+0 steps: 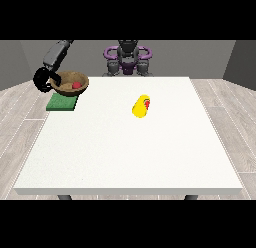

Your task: Pick the cup and pour the ball into the bowl, then pick the bowl and place it on the pad

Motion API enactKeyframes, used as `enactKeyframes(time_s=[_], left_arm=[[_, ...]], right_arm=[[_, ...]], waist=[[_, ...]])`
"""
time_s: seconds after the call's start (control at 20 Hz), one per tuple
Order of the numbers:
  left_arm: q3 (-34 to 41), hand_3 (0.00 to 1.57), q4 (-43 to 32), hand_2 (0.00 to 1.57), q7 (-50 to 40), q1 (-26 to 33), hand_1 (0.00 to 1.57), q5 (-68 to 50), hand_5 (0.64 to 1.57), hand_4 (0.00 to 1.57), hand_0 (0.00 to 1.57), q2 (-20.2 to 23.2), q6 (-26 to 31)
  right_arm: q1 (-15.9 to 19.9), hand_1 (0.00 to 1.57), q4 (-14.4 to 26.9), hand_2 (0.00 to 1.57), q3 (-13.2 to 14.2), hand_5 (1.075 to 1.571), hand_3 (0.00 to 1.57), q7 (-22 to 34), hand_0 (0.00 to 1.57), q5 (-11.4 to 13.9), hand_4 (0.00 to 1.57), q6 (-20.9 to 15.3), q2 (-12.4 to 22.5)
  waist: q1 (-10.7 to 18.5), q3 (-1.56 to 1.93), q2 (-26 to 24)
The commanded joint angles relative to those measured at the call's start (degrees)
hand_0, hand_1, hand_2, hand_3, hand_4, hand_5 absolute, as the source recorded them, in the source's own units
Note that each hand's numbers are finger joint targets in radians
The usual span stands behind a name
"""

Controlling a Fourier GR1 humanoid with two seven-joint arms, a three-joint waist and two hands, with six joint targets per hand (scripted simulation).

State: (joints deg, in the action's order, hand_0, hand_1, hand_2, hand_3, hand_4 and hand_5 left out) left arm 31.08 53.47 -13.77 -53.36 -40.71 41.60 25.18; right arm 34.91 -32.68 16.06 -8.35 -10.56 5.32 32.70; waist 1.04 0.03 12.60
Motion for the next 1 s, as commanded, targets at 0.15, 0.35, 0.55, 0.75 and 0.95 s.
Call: enactKeyframes(time_s=[0.15,0.35,0.55,0.75,0.95], left_arm=[[-1.16,0.00,1.98,0.00,0.67,1.07,0.00,-0.91,1.571,0.00,0.00,-0.05,-0.34],[-3.17,0.00,7.79,0.00,-1.51,-0.56,0.00,-2.17,1.571,0.00,0.00,-1.29,-3.29],[-2.72,0.00,13.09,0.00,0.18,-0.06,0.00,-3.08,1.571,0.00,0.00,-1.46,-3.51],[-2.37,0.00,15.51,0.00,-3.97,-3.01,0.00,-5.35,1.569,0.00,0.00,0.92,-7.03],[-2.47,0.00,20.99,0.00,-5.14,-4.48,0.00,-7.03,1.567,0.00,0.00,2.06,-7.18]], right_arm=[[1.03,1.57,1.88,1.57,0.51,1.565,0.97,-0.27,1.57,1.25,1.15,2.02,4.81],[0.33,1.57,6.61,1.57,3.22,1.564,0.92,-6.04,1.57,0.49,1.14,1.01,4.90],[-0.21,1.57,9.31,1.57,4.98,1.566,0.76,-11.61,1.57,0.03,1.18,4.54,8.48],[2.28,1.57,13.14,1.57,7.42,1.560,0.88,-9.58,1.57,-2.43,1.05,5.69,7.98],[5.38,1.57,15.62,1.57,10.27,1.554,1.14,-6.66,1.57,-2.97,0.00,0.48,15.27]], waist=[[0.58,0.00,1.17],[2.58,0.08,3.49],[3.99,0.11,8.87],[3.92,0.13,10.28],[6.67,0.17,15.22]])
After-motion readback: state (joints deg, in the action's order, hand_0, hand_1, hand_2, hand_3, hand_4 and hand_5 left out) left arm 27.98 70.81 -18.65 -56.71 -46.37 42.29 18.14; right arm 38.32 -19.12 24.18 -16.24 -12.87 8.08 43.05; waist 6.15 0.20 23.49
